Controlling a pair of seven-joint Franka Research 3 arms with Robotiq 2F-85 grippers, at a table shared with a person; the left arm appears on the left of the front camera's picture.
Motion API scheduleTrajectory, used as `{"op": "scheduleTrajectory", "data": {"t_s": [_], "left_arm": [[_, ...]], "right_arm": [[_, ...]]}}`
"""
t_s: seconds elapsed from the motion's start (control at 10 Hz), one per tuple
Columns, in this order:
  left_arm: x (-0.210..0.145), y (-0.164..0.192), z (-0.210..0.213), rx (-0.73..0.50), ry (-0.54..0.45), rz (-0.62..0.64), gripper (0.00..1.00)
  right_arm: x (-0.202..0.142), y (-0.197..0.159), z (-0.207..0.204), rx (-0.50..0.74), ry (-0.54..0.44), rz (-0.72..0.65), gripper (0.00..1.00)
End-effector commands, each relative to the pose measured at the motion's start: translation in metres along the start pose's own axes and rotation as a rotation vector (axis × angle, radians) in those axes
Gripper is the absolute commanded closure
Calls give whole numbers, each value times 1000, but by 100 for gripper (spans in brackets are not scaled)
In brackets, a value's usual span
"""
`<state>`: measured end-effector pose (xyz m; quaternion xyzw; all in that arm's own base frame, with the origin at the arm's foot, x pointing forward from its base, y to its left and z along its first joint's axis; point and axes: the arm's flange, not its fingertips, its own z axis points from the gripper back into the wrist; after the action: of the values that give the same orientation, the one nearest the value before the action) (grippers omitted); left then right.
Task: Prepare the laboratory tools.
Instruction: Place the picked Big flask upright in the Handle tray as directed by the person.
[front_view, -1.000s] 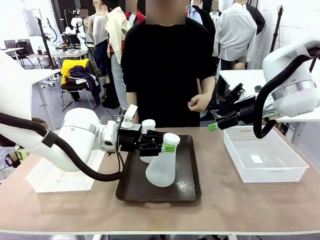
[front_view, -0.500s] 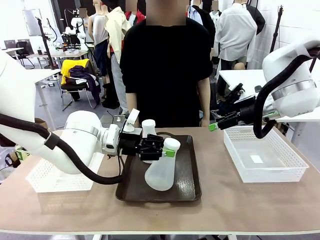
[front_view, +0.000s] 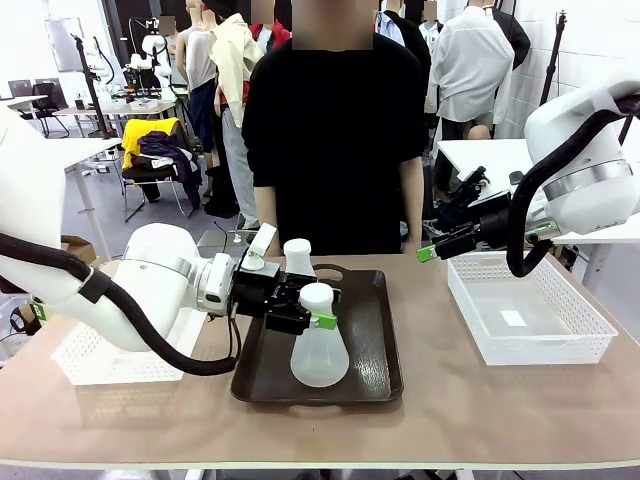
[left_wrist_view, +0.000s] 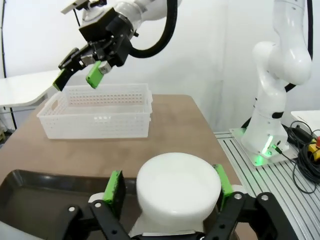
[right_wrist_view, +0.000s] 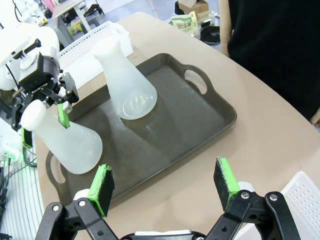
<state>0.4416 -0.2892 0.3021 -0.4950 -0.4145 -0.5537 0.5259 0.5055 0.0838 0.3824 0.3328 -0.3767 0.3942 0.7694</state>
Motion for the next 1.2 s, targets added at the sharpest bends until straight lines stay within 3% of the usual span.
{"op": "scheduleTrajectory", "data": {"t_s": [0.0, 0.5, 0.7, 0.8, 1.1], "left_arm": [[2, -9, 9, -3, 51, 4, 0], [6, -14, 36, 30, 64, 27, 0], [5, -11, 35, -7, 114, 112, 0], [3, -10, 34, 38, 53, 18, 0], [3, -10, 34, 38, 53, 18, 0]], "right_arm": [[0, 0, 1, 1, 9, -3, 0], [0, 0, 1, 1, 9, -3, 0], [0, 0, 1, 1, 9, -3, 0], [0, 0, 1, 1, 9, -3, 0], [0, 0, 1, 1, 9, -3, 0]]}}
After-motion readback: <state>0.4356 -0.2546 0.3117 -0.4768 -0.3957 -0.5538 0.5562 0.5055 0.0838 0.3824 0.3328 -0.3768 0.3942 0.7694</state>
